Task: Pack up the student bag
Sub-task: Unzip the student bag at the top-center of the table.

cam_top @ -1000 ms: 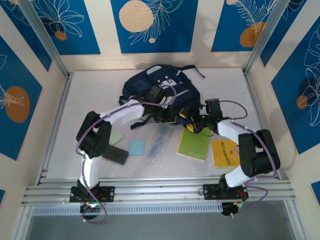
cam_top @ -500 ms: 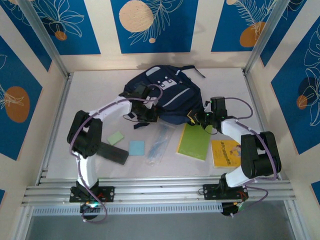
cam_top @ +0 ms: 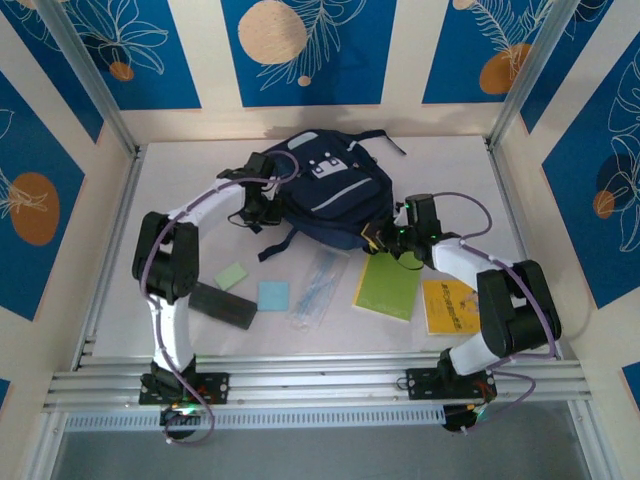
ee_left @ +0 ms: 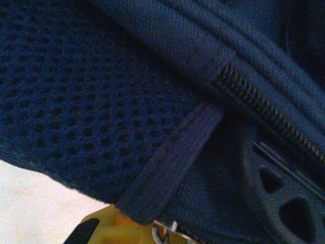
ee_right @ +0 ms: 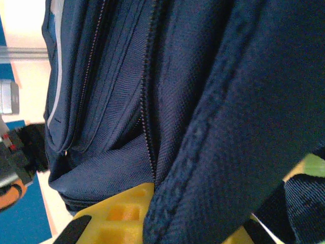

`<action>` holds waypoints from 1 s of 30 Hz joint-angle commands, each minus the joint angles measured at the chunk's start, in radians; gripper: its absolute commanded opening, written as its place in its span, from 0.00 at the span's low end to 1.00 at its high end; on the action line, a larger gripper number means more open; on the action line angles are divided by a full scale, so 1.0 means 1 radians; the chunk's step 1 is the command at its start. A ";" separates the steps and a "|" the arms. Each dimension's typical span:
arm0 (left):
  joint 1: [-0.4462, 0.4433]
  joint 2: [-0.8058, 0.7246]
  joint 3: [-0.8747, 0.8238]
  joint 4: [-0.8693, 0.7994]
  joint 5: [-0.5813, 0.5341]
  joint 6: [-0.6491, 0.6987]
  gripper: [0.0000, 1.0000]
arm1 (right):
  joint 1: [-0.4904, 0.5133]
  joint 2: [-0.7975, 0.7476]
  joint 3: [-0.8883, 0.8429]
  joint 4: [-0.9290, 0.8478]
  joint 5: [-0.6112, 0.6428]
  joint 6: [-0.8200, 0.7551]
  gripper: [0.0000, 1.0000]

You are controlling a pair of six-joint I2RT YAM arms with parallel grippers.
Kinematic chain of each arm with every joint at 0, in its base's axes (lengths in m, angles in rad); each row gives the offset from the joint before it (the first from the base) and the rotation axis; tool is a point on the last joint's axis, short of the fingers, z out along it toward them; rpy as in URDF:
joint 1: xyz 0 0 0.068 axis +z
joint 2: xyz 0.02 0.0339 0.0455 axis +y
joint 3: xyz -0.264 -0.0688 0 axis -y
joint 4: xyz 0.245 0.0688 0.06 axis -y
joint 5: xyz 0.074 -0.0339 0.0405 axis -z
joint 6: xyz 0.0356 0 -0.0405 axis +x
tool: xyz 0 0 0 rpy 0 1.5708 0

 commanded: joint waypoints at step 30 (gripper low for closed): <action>-0.164 -0.470 -0.529 0.395 0.053 -0.320 0.79 | -0.088 -0.256 -0.008 -0.741 0.186 -0.285 0.72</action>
